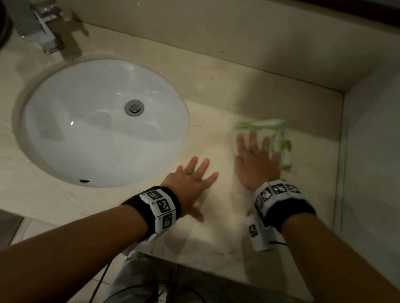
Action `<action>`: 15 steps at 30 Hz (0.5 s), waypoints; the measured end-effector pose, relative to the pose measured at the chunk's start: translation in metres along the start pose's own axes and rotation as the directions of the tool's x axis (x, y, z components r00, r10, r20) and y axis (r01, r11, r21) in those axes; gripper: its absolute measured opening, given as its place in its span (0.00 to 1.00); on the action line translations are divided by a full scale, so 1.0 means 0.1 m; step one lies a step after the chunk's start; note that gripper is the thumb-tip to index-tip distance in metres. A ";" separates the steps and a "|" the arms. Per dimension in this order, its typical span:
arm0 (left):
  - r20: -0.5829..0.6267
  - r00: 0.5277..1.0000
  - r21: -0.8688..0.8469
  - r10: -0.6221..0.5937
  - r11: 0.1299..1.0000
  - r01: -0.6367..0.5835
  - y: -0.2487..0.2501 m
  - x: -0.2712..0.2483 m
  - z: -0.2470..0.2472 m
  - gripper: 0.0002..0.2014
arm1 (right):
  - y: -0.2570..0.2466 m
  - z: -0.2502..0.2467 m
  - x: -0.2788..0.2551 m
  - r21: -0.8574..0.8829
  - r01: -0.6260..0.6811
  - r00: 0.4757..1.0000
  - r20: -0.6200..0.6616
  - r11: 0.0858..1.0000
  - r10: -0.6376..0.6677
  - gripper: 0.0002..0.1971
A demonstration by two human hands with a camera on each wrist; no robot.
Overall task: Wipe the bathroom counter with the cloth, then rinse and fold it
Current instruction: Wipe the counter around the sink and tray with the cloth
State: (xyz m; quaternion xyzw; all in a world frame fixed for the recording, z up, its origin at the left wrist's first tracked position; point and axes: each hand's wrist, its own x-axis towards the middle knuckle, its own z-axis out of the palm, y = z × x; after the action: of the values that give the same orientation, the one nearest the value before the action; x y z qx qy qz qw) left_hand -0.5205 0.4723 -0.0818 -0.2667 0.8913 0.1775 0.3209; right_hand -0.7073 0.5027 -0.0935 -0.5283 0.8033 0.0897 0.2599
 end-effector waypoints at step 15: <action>0.030 0.999 -0.047 -0.016 0.999 0.018 0.02 -0.03 -0.06 0.56 | 0.78 -0.14 0.12 -0.012 0.005 0.998 -0.068 1.000 -0.006 0.28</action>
State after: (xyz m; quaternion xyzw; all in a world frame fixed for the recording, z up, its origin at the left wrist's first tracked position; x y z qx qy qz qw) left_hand -0.5224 0.4717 -0.0755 -0.2792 0.8796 0.1999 0.3292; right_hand -0.7850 0.5205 -0.0977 -0.5347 0.8098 0.0756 0.2293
